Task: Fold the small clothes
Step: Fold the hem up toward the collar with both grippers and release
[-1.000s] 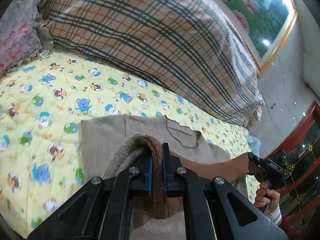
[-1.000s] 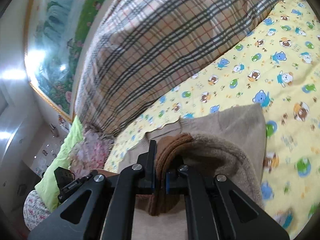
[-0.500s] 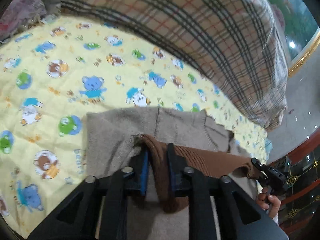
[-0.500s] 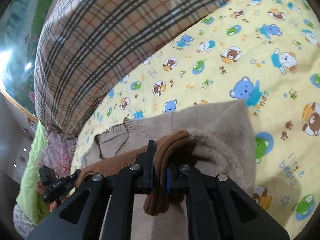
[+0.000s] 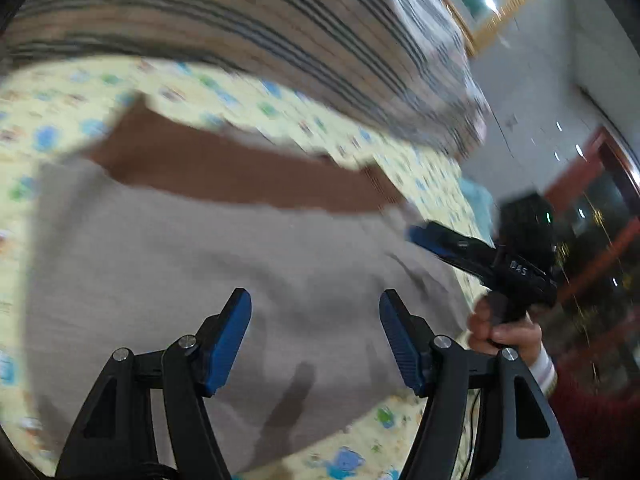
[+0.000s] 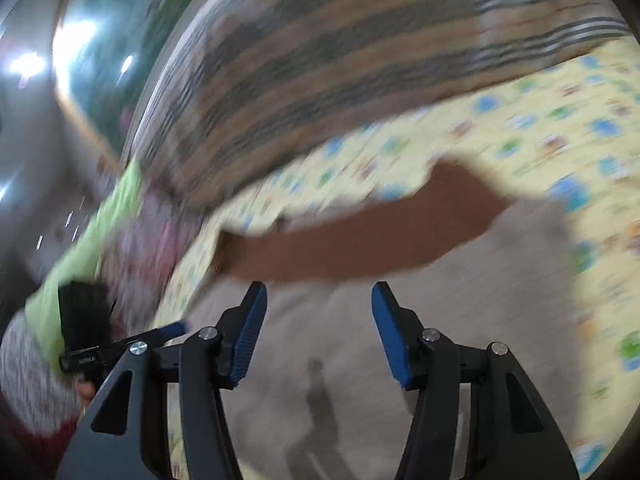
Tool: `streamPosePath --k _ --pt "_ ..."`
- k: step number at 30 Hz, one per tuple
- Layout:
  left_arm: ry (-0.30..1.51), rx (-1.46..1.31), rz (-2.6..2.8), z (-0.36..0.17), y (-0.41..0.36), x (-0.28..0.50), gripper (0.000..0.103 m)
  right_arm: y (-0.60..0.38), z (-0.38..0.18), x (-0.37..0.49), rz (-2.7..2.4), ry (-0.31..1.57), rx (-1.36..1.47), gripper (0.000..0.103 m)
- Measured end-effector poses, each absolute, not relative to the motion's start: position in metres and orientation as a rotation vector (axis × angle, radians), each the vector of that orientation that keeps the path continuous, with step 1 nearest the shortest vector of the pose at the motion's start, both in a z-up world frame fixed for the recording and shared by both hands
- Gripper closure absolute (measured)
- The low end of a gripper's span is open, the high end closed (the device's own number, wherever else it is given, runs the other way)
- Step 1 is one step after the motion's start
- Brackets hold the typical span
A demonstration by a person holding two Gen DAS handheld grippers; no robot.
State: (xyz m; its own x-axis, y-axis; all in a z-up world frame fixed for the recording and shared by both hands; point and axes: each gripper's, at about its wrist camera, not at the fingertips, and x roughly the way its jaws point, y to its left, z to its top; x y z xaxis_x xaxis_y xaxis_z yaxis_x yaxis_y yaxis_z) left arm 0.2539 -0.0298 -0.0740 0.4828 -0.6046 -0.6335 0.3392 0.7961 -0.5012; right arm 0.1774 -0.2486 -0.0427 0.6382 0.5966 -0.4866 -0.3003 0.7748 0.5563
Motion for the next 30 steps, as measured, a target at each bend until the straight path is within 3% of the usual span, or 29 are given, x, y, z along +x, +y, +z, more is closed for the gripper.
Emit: streamPosePath --k 5,7,15,19,23,27,30 --pt "0.969 -0.287 -0.555 -0.107 -0.042 0.293 0.039 -0.196 -0.075 0.2 0.627 0.909 0.27 0.048" --pt "0.972 -0.277 -0.508 -0.112 -0.032 0.316 0.056 -0.198 -0.083 0.215 0.581 0.925 0.248 0.051" --pt "0.904 -0.431 -0.356 -0.105 0.061 0.35 0.056 -0.305 -0.086 0.253 0.251 0.759 0.557 0.053" --pt "0.854 -0.568 -0.258 -0.116 0.113 0.343 0.067 -0.347 -0.084 0.231 0.106 0.654 0.658 0.055" --pt "0.833 -0.638 -0.206 -0.114 0.127 0.319 0.063 -0.354 -0.076 0.205 0.05 0.632 0.674 0.054" --pt "0.783 -0.553 -0.158 -0.093 0.11 0.271 0.038 -0.332 -0.062 0.167 0.077 0.621 0.631 0.053" --pt "0.782 -0.536 -0.195 -0.081 0.093 0.225 0.036 -0.312 -0.06 0.137 0.142 0.655 0.581 0.053"
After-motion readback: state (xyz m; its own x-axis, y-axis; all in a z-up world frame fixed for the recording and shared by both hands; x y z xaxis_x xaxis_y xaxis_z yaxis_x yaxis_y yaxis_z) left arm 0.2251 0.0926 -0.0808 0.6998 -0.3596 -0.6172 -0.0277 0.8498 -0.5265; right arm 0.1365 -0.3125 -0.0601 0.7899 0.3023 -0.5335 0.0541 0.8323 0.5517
